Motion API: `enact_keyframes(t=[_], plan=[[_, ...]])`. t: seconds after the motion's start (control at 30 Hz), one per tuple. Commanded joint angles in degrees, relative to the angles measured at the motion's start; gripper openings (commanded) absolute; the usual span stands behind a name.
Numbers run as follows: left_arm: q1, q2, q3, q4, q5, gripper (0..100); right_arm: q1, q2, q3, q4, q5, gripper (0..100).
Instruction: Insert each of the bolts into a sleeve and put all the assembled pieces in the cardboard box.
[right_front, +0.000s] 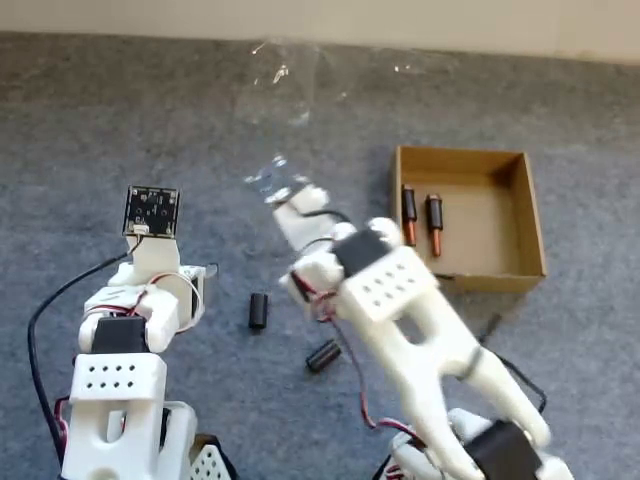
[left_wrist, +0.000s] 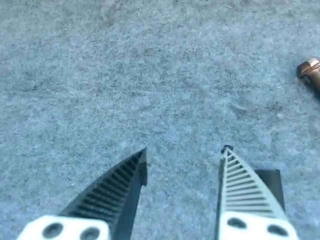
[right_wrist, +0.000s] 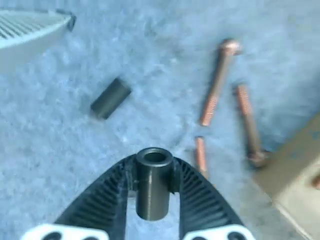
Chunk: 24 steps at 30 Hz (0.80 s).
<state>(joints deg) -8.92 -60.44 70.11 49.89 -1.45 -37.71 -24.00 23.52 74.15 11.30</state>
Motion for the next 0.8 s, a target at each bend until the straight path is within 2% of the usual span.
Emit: enact_keyframes(t=[0.0, 0.43, 0.6, 0.77], plan=[[-0.48, -0.13, -0.92, -0.97, -0.53, 22, 4.88, -10.51, -2.86, 1.36, 1.58, 0.4], [-0.13, -0.13, -1.36, -0.88, -0.70, 22, 7.08, -44.18, 13.58, 1.01, 1.58, 0.4], [-0.13, -0.04, -1.36, -0.70, -9.05, 22, 7.08, -57.36, 19.82, -0.22, 1.58, 0.4], [-0.04, 0.31, -7.08, 8.00, -9.49, 22, 7.08, -67.12, 28.44, -5.14, 1.41, 0.4]])
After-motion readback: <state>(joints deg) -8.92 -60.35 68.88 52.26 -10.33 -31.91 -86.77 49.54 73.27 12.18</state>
